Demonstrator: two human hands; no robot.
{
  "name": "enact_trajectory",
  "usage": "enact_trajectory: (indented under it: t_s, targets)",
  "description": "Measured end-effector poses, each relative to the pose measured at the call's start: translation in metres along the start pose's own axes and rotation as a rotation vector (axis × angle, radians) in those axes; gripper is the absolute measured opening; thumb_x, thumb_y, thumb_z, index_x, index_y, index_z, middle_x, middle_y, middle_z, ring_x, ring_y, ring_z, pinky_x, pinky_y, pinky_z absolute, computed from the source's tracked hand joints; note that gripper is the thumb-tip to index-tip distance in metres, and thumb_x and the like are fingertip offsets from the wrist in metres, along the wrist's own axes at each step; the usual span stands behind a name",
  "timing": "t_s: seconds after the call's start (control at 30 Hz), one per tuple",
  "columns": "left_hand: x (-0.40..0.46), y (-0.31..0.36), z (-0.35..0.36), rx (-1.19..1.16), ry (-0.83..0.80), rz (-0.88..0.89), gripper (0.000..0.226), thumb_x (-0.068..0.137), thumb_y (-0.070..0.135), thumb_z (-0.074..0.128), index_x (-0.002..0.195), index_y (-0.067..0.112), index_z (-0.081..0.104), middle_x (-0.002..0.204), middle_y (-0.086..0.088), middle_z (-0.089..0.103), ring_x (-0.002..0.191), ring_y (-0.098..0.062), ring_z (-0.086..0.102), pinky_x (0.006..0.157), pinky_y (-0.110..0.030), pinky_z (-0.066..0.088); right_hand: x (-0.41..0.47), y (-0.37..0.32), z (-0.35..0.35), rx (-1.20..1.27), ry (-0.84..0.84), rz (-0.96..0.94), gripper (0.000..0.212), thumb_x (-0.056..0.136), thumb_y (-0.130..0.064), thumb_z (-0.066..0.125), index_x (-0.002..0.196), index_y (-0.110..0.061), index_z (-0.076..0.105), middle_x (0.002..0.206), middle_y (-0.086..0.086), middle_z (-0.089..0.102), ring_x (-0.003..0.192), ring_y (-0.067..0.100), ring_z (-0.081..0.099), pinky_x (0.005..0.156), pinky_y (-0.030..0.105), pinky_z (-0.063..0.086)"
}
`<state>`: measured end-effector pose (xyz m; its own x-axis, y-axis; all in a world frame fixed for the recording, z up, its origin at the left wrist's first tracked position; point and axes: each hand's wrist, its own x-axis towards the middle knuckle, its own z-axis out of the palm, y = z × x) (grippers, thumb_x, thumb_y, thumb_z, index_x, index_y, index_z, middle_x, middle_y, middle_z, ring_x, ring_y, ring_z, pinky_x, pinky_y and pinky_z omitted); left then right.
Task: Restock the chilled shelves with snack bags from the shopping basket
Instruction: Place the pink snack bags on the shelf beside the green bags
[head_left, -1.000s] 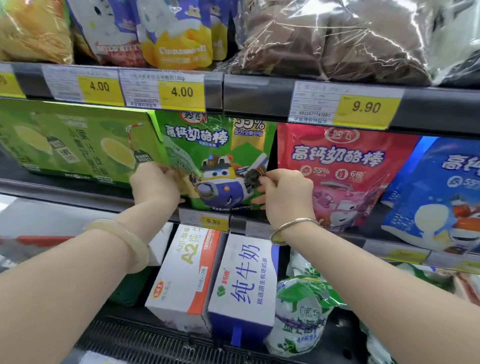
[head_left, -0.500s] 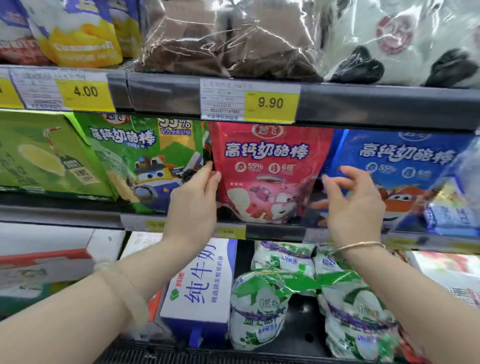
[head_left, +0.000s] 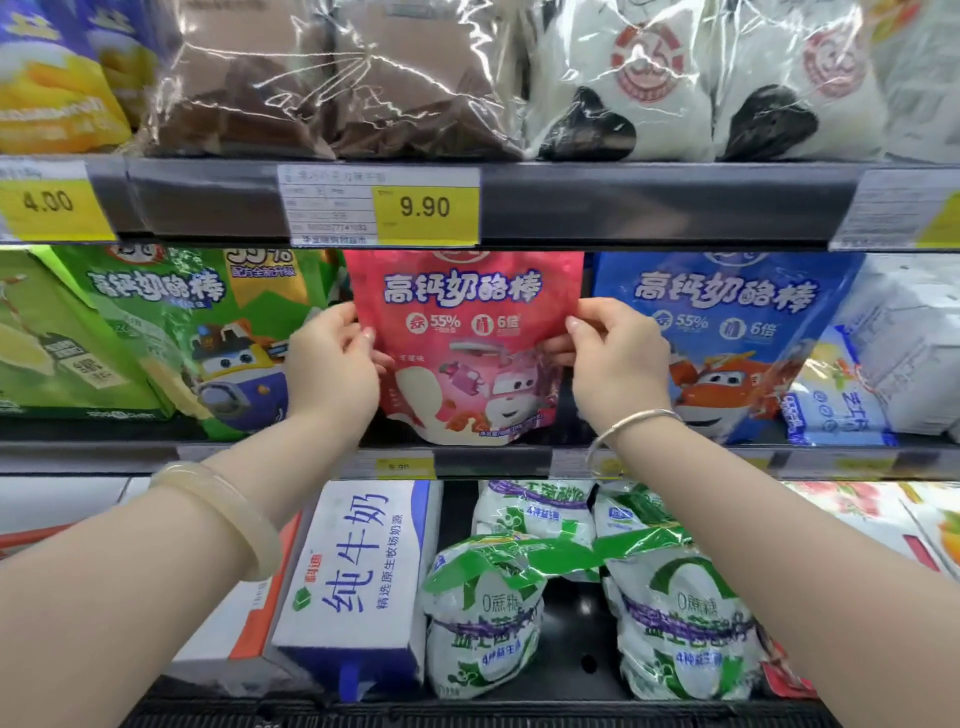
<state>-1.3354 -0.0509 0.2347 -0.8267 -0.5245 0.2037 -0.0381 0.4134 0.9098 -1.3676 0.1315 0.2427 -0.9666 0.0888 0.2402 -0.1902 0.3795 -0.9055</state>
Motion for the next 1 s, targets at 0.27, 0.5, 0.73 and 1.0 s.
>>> enact_trajectory:
  t_s: [0.27, 0.5, 0.73, 1.0]
  targets:
    - [-0.025, -0.007, 0.009, -0.020, 0.195, 0.006, 0.034, 0.093, 0.003, 0.042, 0.124, 0.015, 0.047, 0.106, -0.007, 0.060, 0.101, -0.035, 0.062, 0.088, -0.053, 0.051, -0.023, 0.015, -0.037, 0.205, 0.016, -0.005, 0.010, 0.083, -0.013, 0.065, 0.092, -0.013, 0.062, 0.086, 0.003, 0.065, 0.068, 0.013, 0.070, 0.063, 0.025, 0.059]
    - [-0.075, -0.002, 0.011, 0.059, 0.013, 0.246, 0.027, 0.086, 0.014, 0.060, 0.082, 0.036, 0.046, 0.080, 0.012, 0.054, 0.070, -0.002, 0.056, 0.064, -0.013, 0.045, -0.017, 0.062, -0.120, -0.030, 0.466, 0.010, 0.015, 0.087, -0.029, 0.060, 0.091, -0.021, 0.048, 0.092, 0.004, 0.060, 0.083, 0.014, 0.061, 0.080, 0.021, 0.050]
    - [-0.077, 0.042, 0.087, 0.223, -0.398, 0.222, 0.036, 0.095, 0.027, 0.045, 0.130, 0.019, 0.051, 0.073, -0.010, 0.070, 0.064, -0.032, 0.062, 0.065, -0.033, 0.051, 0.010, 0.075, -0.131, 0.049, 0.263, 0.062, 0.019, 0.095, -0.019, 0.046, 0.111, -0.016, 0.057, 0.097, 0.008, 0.063, 0.092, 0.033, 0.065, 0.075, 0.053, 0.055]
    - [-0.073, 0.067, 0.140, -0.039, -0.426, -0.223, 0.016, 0.100, 0.020, 0.021, 0.101, 0.016, 0.037, 0.058, -0.010, 0.052, 0.041, -0.027, 0.055, 0.030, -0.019, 0.039, 0.031, 0.093, -0.138, 0.091, 0.201, 0.104, 0.020, 0.097, -0.011, 0.038, 0.086, -0.019, 0.051, 0.079, -0.003, 0.056, 0.068, 0.018, 0.060, 0.056, 0.031, 0.058]
